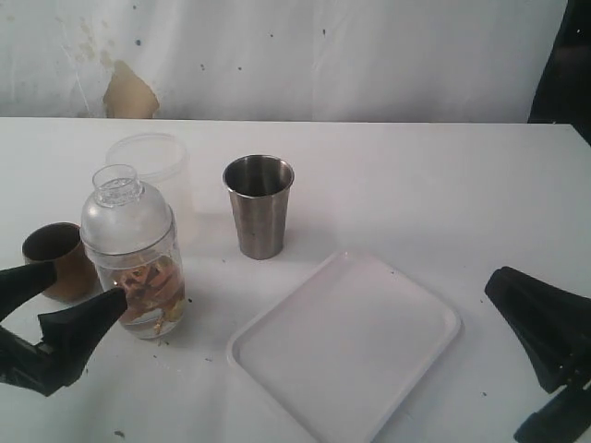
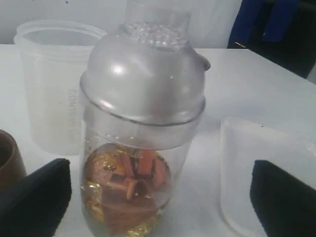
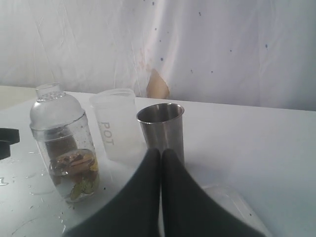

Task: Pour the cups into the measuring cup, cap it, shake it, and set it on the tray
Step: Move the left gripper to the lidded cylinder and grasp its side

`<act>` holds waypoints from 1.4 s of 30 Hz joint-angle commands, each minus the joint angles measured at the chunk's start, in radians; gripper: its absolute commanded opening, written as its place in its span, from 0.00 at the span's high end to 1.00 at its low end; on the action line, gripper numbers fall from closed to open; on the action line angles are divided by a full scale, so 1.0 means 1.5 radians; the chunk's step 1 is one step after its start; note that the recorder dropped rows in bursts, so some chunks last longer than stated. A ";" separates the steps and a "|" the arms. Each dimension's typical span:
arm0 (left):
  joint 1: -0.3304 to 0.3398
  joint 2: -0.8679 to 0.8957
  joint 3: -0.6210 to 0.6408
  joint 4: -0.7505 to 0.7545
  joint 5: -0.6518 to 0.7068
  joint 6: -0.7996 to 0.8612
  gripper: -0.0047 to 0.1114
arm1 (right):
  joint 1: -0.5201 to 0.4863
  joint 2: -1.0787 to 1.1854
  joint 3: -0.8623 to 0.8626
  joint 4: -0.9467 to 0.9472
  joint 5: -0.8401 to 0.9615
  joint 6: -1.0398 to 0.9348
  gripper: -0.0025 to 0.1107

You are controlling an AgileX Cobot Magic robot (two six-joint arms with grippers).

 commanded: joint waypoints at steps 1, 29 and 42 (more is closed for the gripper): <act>-0.003 0.103 0.003 -0.034 -0.092 0.065 0.16 | -0.003 -0.004 0.005 -0.005 0.002 -0.018 0.98; -0.003 0.341 -0.197 0.021 -0.092 0.109 0.16 | -0.003 -0.004 0.005 -0.005 0.003 -0.035 0.98; -0.008 0.341 -0.232 0.040 -0.092 0.112 0.16 | -0.003 -0.004 0.005 -0.005 0.001 -0.035 0.98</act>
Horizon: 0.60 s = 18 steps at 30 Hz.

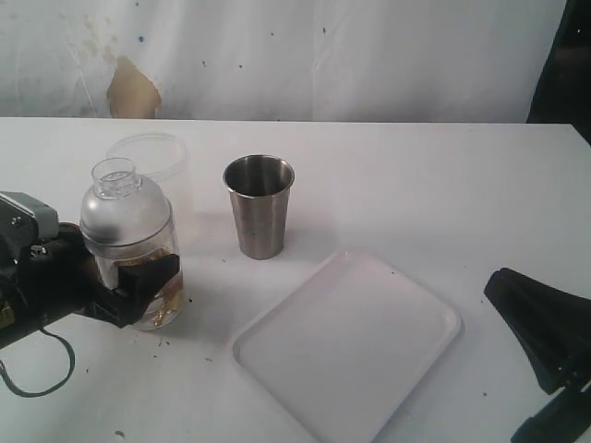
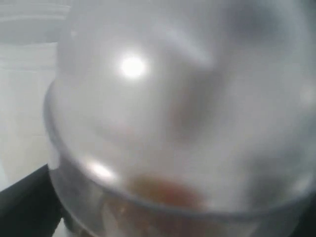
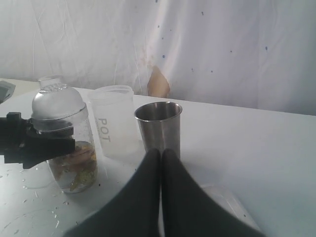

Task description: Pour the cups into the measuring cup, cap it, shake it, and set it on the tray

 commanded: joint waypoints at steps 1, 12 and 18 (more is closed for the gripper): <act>-0.010 0.000 -0.013 0.003 -0.011 0.002 0.16 | -0.003 -0.004 0.005 -0.005 -0.003 -0.008 0.98; -0.037 0.001 -0.034 -0.040 -0.011 -0.006 0.38 | -0.003 -0.004 0.005 -0.005 -0.003 -0.010 0.98; -0.029 -0.032 -0.011 -0.052 -0.011 -0.053 0.96 | -0.003 -0.004 0.005 -0.005 -0.004 -0.010 0.98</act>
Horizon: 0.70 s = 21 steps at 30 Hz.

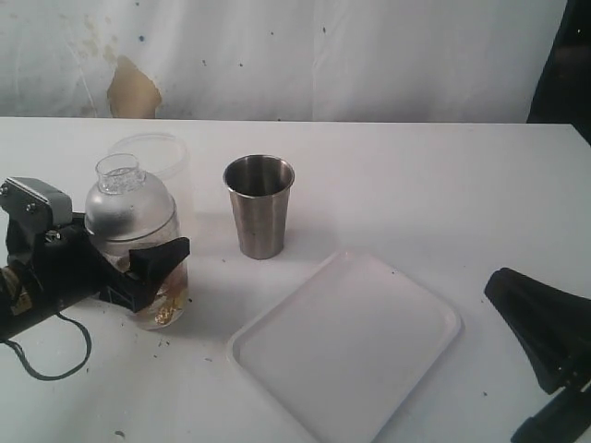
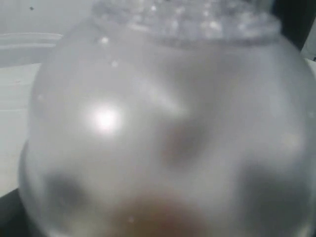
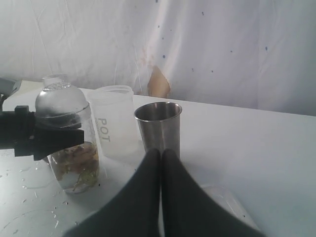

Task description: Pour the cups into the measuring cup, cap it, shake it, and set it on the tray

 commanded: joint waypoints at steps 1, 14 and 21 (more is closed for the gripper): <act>0.004 -0.052 0.027 -0.024 -0.011 -0.059 0.96 | -0.003 -0.004 0.005 -0.005 -0.004 -0.007 0.98; -0.035 -0.355 0.011 0.254 0.080 -0.195 0.96 | -0.003 -0.004 0.005 0.002 -0.002 -0.010 0.98; -0.062 -0.369 0.003 0.168 0.209 -0.227 0.96 | -0.003 -0.004 0.005 0.002 0.005 -0.010 0.98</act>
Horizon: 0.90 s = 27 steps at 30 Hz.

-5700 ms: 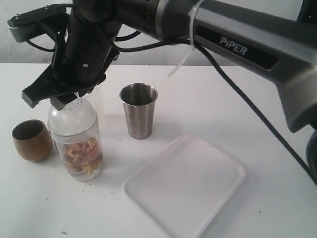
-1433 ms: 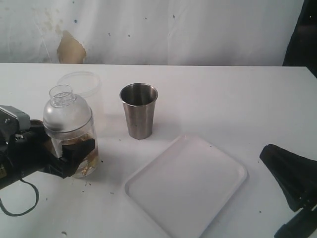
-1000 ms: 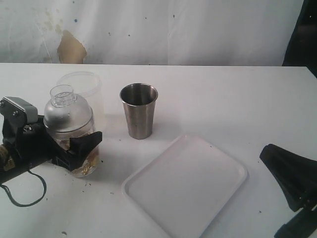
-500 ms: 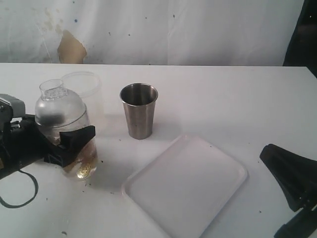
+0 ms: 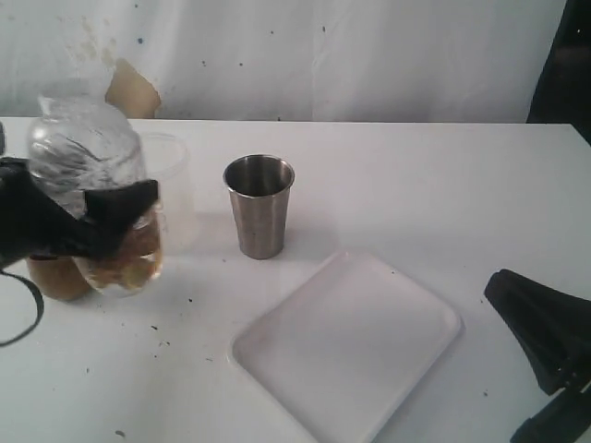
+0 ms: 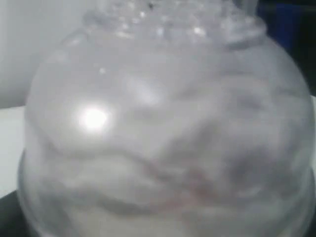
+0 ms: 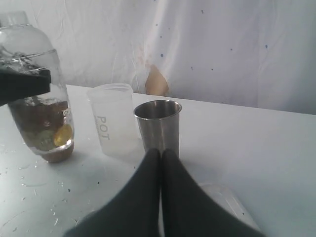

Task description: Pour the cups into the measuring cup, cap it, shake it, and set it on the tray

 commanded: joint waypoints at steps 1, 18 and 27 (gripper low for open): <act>-0.028 -0.009 -0.017 0.293 -0.153 -0.055 0.96 | -0.003 -0.003 0.005 0.000 0.000 -0.008 0.98; -0.034 -0.032 -0.016 -0.151 0.062 -0.002 0.96 | -0.003 -0.003 0.005 0.000 0.002 -0.008 0.98; -0.034 -0.032 -0.020 -0.022 0.066 -0.015 0.96 | -0.003 -0.003 0.005 0.000 0.003 -0.008 0.98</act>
